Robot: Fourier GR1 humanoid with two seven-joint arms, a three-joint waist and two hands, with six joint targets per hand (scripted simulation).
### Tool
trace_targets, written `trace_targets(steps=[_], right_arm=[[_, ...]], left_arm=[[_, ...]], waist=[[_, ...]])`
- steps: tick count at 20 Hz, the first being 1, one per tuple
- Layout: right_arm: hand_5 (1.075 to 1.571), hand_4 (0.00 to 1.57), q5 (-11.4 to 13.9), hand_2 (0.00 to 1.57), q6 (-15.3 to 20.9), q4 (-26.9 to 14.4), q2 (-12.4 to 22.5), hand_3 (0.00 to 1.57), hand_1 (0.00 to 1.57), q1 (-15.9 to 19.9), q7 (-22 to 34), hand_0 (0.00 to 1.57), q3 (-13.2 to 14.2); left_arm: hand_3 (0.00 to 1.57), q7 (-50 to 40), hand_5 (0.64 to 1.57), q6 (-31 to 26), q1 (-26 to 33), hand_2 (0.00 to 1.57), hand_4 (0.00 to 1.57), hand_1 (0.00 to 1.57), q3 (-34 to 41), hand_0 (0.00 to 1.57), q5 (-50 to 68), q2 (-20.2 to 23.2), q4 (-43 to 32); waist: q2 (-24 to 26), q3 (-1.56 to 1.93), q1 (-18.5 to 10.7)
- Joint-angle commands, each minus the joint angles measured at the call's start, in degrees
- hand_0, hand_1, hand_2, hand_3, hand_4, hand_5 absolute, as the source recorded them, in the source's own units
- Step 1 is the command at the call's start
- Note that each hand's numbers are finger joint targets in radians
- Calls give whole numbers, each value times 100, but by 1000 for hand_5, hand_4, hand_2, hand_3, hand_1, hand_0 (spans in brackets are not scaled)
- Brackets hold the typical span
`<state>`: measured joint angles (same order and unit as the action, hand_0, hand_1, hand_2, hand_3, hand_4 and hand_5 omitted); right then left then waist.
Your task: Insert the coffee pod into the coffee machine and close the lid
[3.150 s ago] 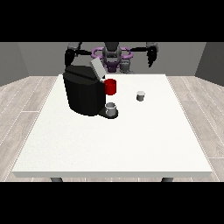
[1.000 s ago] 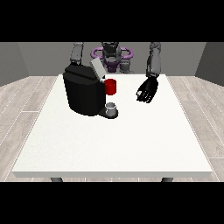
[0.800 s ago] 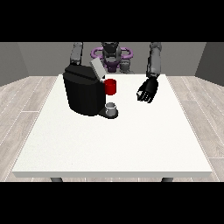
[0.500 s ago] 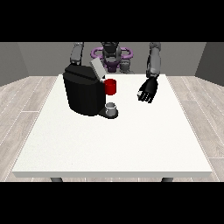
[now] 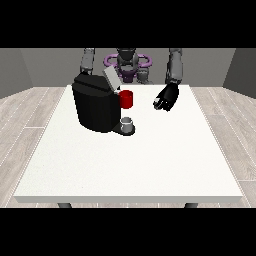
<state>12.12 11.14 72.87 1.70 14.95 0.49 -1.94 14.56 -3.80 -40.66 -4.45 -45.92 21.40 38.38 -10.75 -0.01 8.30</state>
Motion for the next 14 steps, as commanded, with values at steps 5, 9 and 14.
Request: trace_targets(steps=[5,9,14], right_arm=[[1571,0,17,0,43,-593,-105,0,0,-81,-46,0,59],[1571,0,-166,0,-268,-653,182,0,0,-184,-279,0,244],[1571,0,-15,0,-139,-346,-158,0,0,-274,-146,0,-161]], left_arm=[[1319,-397,1571,-1104,-535,1395,502,1403,44,1403,156,-238,212],[1334,-456,1571,-1597,-818,1400,534,1418,209,1418,357,-177,352],[1351,-914,1571,-1730,-1245,1372,562,1340,284,1340,280,-268,296]], waist=[[585,3,-171],[808,3,-83],[907,1,309]])
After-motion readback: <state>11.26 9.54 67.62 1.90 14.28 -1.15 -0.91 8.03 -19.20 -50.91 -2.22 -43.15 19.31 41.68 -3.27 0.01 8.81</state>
